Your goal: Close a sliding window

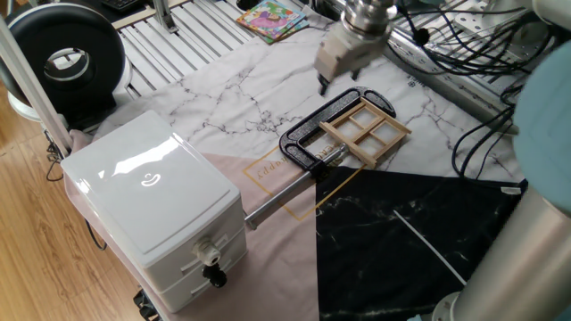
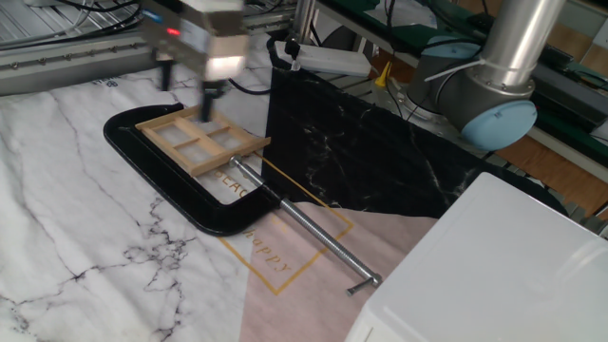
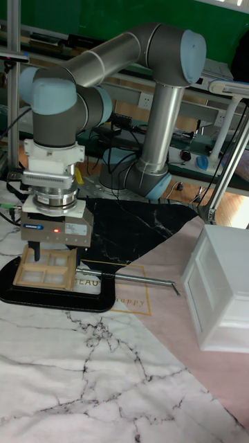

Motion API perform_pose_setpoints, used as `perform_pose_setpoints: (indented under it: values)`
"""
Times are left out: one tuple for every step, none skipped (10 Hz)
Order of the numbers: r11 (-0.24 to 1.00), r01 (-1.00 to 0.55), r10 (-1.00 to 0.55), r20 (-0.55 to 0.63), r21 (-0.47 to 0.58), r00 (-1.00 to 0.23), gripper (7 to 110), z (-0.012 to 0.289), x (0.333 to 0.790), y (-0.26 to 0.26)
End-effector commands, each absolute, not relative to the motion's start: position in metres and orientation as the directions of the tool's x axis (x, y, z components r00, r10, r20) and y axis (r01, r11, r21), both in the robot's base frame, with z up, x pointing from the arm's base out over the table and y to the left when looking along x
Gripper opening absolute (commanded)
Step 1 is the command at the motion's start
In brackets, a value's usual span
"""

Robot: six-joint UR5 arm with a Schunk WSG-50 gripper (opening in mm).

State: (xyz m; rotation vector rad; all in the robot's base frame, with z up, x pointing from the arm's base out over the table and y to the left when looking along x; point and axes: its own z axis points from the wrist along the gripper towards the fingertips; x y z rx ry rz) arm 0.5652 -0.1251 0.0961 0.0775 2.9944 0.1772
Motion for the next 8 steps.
perform_pose_setpoints:
  values:
    - [0.991, 0.02, 0.045, -0.191, 0.129, -0.981, 7, 0.096, 0.598, -0.145]
    - [0.991, -0.021, 0.007, -0.206, 0.13, -0.979, 7, 0.094, 0.606, -0.14]
    - [0.987, -0.024, 0.012, -0.222, 0.158, -0.975, 7, 0.095, 0.618, -0.124]
    - [0.989, -0.006, 0.028, -0.226, 0.147, -0.974, 7, 0.094, 0.629, -0.117]
    - [0.991, 0.015, 0.045, -0.219, 0.135, -0.975, 7, 0.094, 0.633, -0.112]
    - [0.991, 0.021, 0.05, -0.219, 0.133, -0.974, 7, 0.095, 0.632, -0.111]
    - [0.991, 0.024, 0.052, -0.214, 0.132, -0.975, 7, 0.096, 0.629, -0.113]
    - [0.991, 0.023, 0.049, -0.207, 0.128, -0.977, 7, 0.096, 0.626, -0.114]
